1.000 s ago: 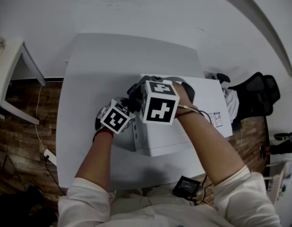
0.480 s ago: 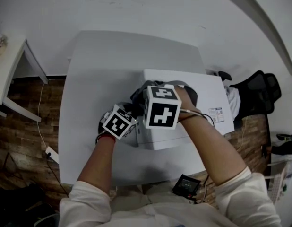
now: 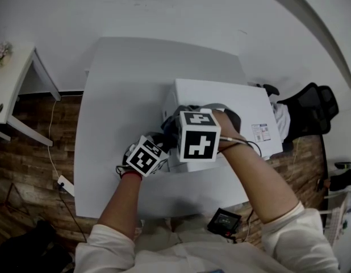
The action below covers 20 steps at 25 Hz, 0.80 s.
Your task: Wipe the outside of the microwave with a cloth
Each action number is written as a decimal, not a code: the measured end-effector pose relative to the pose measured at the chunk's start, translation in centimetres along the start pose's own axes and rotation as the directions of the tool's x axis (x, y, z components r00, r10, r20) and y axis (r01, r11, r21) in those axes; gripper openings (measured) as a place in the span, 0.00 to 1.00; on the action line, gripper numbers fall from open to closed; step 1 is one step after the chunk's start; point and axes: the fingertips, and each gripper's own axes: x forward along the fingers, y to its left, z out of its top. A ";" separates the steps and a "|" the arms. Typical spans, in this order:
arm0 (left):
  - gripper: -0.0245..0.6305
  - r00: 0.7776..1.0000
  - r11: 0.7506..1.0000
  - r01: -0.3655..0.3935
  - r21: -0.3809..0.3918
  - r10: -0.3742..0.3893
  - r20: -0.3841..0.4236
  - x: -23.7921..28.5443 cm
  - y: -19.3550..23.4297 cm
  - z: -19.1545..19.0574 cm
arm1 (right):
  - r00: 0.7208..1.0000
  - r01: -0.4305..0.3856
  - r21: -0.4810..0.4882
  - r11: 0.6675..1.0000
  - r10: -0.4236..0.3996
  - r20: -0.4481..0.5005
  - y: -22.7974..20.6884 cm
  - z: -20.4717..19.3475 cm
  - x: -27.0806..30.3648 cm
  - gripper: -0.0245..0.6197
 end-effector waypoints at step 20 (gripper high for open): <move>0.09 0.996 0.996 0.083 -0.015 -0.083 0.012 -2.2 -7.2 -3.5 | 0.995 -0.101 -0.034 0.994 0.101 0.009 7.7 0.5 -1.7 0.18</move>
